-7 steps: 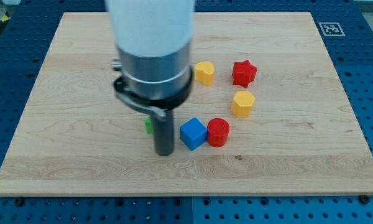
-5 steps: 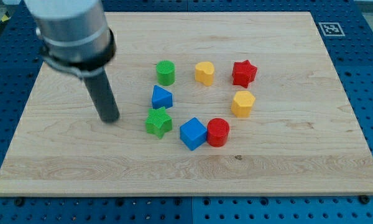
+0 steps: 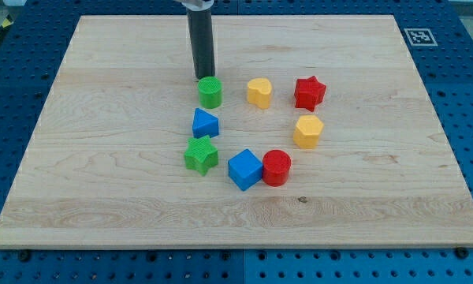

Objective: Push the green circle towards the blue triangle

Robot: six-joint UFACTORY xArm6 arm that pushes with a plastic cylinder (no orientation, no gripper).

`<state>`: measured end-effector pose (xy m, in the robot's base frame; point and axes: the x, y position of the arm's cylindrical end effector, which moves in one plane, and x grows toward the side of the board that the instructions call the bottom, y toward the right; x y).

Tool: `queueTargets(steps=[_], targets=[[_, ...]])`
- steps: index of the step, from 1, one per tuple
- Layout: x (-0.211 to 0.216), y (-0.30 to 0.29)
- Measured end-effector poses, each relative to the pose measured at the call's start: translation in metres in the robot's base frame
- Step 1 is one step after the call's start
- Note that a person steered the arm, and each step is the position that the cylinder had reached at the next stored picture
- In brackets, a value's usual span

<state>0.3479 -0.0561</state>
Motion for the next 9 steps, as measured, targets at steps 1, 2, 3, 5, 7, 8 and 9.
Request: queueTargets(steps=[1,2,3,5,7,8,9], targets=[[0.001,0.000],[0.019,0.000],[0.025,0.004],[0.026,0.033],[0.029,0.041],[0.041,0.041],[0.044,0.041]])
